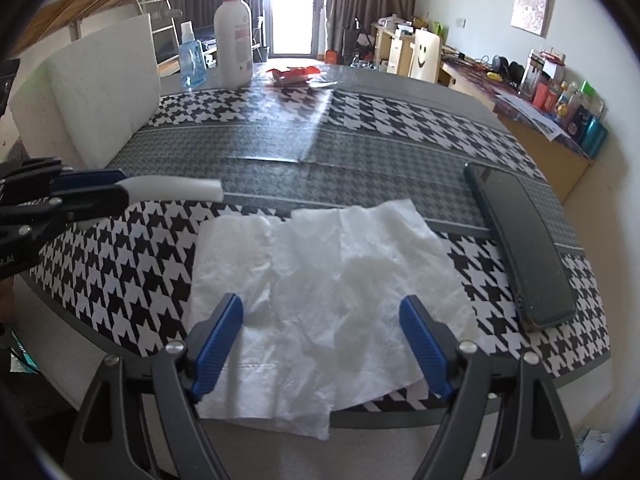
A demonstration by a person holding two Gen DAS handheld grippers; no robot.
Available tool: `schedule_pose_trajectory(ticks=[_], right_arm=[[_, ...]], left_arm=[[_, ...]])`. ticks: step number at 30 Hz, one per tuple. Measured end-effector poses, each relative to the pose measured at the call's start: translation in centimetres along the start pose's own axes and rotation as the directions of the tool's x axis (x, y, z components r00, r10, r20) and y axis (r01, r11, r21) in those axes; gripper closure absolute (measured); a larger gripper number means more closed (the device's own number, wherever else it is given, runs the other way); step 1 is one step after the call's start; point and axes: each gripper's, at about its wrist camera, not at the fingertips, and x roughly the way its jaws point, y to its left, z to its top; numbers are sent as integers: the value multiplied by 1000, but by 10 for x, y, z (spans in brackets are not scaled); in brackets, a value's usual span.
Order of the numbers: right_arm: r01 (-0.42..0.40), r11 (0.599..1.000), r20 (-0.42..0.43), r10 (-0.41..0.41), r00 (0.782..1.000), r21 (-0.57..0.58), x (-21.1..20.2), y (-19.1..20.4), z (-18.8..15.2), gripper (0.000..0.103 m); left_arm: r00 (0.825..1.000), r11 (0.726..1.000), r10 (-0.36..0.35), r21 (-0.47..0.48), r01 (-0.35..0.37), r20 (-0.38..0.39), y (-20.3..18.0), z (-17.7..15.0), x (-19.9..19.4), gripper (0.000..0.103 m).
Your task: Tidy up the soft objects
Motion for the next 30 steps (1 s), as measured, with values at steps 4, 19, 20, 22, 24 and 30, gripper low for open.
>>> schedule_pose_trajectory(ticks=[4, 19, 20, 22, 24, 30], right_arm=[[-25, 999, -19, 26, 999, 26, 2, -4, 0, 20], [-83, 995, -15, 83, 996, 50, -10, 32, 4, 98], [-98, 994, -5, 98, 995, 55, -12, 34, 5, 98], [-102, 993, 25, 101, 995, 58, -19, 38, 8, 98], [-110, 992, 50, 108, 993, 60, -26, 44, 10, 98], [-125, 990, 107, 117, 987, 69, -43, 54, 17, 98]], left_arm=[[1000, 1000, -12, -11, 12, 5, 1, -1, -5, 83], [995, 998, 27, -65, -21, 96, 22, -11, -52, 83], [994, 997, 34, -66, -27, 102, 24, -12, -56, 83], [993, 997, 38, -76, -29, 112, 27, -14, -62, 83], [992, 996, 46, -87, -36, 121, 31, -15, -68, 83], [986, 993, 71, -106, -56, 150, 37, -20, -85, 83]])
